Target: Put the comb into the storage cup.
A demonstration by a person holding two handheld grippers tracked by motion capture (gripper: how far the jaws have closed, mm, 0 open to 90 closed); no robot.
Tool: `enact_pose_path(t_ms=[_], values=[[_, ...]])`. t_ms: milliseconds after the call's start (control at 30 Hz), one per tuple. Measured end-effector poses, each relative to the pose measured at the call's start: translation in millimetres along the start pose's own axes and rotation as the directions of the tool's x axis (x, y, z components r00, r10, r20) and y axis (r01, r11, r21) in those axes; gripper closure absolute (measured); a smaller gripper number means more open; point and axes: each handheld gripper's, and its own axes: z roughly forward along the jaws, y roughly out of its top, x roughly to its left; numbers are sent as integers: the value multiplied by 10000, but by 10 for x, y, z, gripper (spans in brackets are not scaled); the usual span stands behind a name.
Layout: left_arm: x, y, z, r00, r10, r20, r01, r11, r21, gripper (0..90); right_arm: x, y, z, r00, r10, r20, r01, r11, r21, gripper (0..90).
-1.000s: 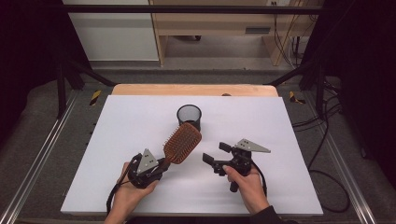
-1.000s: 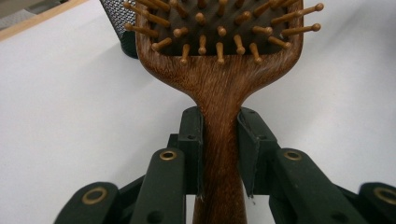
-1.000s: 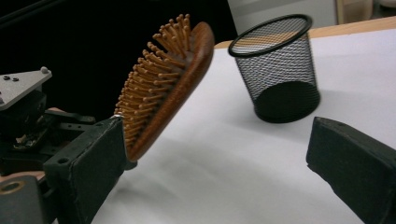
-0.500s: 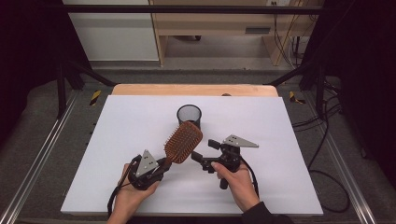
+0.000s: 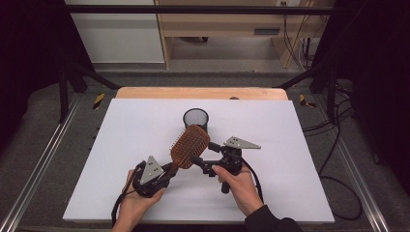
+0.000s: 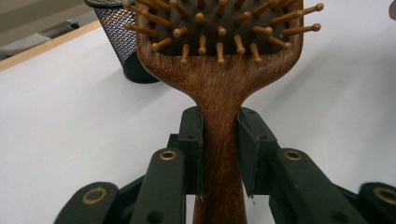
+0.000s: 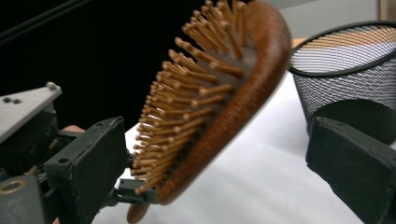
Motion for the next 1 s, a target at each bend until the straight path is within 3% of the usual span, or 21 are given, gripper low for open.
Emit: enact_pose_path(t_ms=[267, 667, 1000], values=[[-27, 22, -21, 10000, 42, 35, -41, 9997, -228, 730, 93, 71, 90, 9996, -109, -251, 111, 9999, 75, 88], [-94, 52, -11, 9994, 358, 9, -357, 9985, -421, 729, 137, 193, 145, 9979, 257, -600, -273, 9993, -258, 192], [-88, 42, -11, 9996, 282, -32, -283, 9979, -577, 730, 145, 223, 129, 9971, 505, -564, -527, 9978, -396, 276]])
